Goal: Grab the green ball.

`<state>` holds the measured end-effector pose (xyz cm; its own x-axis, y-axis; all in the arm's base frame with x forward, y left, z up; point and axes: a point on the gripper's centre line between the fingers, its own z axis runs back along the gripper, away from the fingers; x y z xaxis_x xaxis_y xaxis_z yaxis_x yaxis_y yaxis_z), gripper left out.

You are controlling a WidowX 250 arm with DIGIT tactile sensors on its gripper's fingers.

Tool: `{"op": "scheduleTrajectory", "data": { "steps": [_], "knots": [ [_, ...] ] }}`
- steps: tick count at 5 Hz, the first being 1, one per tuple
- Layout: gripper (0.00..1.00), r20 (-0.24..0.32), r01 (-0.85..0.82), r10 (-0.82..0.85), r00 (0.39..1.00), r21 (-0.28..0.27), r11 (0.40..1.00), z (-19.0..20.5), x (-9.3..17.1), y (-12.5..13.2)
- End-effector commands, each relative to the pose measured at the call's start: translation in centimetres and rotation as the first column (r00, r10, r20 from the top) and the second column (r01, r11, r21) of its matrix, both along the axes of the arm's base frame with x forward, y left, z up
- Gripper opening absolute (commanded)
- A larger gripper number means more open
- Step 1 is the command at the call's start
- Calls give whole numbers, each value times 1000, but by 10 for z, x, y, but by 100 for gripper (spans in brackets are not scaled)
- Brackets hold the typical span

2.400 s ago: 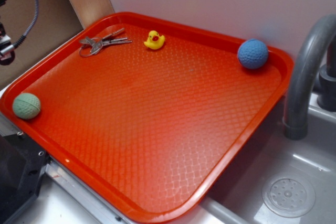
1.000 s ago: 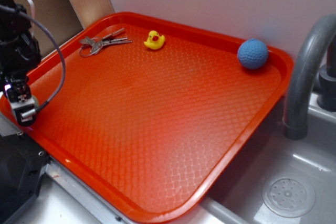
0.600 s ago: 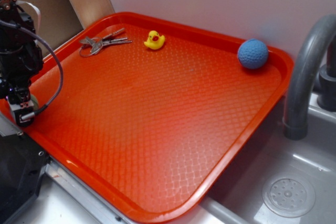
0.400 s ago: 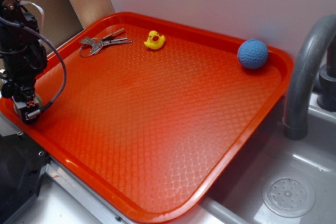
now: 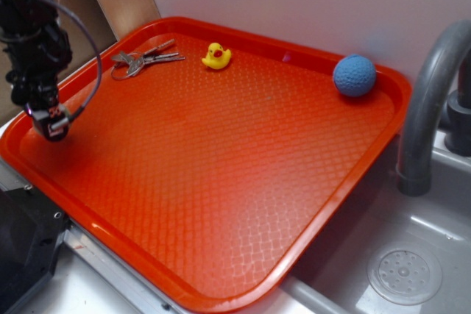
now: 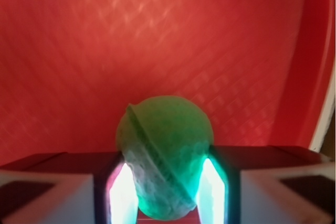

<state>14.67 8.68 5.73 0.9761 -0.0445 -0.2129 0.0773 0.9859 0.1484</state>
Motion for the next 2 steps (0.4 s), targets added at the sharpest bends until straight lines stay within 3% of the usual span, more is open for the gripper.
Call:
{"op": "scheduleTrajectory", "data": {
  "steps": [1,2],
  "knots": [
    [0,185,-40,57,981,-89,995,80,35,-17],
    [0,207,-85,108,972,-115,990,123,50,-34]
  ]
}}
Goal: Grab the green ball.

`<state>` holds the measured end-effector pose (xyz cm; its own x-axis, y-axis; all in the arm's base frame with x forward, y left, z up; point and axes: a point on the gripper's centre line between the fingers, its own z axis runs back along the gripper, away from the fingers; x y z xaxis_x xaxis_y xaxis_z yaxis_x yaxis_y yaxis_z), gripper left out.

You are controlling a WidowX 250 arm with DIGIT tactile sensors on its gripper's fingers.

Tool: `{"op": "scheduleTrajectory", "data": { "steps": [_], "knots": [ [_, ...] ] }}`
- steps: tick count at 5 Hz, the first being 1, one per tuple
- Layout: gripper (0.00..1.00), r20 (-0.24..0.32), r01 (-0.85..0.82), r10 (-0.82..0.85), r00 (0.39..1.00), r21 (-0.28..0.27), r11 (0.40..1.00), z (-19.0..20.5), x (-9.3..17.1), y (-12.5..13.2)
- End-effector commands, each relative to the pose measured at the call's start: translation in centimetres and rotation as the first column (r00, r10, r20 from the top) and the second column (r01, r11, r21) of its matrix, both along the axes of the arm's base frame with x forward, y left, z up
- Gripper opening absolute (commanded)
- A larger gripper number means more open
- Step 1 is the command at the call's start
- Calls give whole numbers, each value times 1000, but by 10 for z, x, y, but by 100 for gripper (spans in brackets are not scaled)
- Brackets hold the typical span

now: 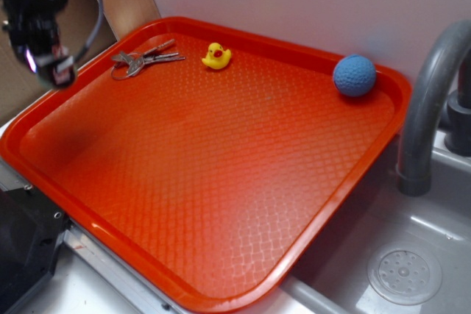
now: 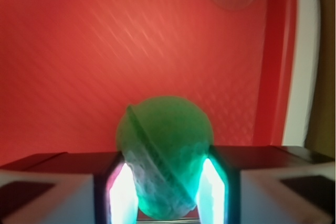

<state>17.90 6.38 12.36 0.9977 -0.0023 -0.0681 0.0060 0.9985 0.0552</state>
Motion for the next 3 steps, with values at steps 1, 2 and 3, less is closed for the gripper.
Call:
{"op": "scheduleTrajectory", "data": {
  "steps": [1,2,3],
  "knots": [
    [0,150,-25,31,988,-41,999,96,28,-25],
    [0,180,-10,19,983,-53,999,105,33,-34],
    [0,169,-17,20,985,-21,1000,91,35,-32]
  ]
}}
